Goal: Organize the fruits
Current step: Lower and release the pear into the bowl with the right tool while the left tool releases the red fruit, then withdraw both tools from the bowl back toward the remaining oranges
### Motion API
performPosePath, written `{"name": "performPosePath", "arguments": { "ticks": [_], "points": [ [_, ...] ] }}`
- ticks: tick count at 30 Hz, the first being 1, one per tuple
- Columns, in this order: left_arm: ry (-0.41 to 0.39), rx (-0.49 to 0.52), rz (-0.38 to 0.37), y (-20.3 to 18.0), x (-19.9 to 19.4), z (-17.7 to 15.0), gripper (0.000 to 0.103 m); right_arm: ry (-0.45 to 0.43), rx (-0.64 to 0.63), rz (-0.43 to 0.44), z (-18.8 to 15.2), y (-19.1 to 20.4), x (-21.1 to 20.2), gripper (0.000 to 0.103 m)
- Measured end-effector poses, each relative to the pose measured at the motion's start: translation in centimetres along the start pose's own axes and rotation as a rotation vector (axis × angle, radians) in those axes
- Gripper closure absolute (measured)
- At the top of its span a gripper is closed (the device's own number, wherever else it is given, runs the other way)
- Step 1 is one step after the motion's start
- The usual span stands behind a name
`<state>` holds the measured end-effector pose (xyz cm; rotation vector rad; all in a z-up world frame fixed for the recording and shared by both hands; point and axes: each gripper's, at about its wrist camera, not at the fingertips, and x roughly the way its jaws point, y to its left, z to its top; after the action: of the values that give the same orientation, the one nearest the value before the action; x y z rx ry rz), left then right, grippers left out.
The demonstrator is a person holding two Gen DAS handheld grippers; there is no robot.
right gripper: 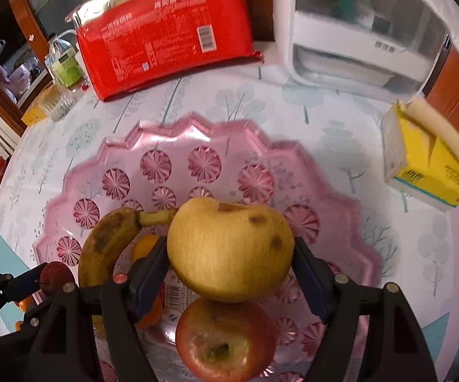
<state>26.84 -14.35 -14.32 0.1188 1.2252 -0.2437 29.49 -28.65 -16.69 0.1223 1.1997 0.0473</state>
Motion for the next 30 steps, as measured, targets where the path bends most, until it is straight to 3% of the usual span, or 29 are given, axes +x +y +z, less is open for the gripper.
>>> {"name": "performPosePath", "arguments": {
  "ticks": [2, 4, 6, 13, 30],
  "points": [
    [-0.005, -0.001, 0.005, 0.0, 0.0, -0.1, 0.066, 0.001, -0.011, -0.006, -0.2, 0.4, 0.1, 0.027],
    [-0.012, 0.001, 0.012, -0.1, -0.2, -0.2, 0.047, -0.024, -0.033, -0.011, -0.3, 0.8, -0.3, 0.027],
    [-0.034, 0.004, 0.025, -0.2, -0.7, -0.3, 0.042, -0.054, -0.058, -0.029, -0.4, 1.4, -1.0, 0.027],
    [-0.055, 0.006, 0.037, -0.1, -2.2, -1.1, 0.035, -0.116, -0.072, -0.042, -0.7, 2.2, -3.3, 0.027],
    [-0.129, -0.057, 0.038, 2.7, -8.3, -4.6, 0.033, -0.175, -0.023, 0.018, -3.8, 3.3, -9.8, 0.027]
  ]
}}
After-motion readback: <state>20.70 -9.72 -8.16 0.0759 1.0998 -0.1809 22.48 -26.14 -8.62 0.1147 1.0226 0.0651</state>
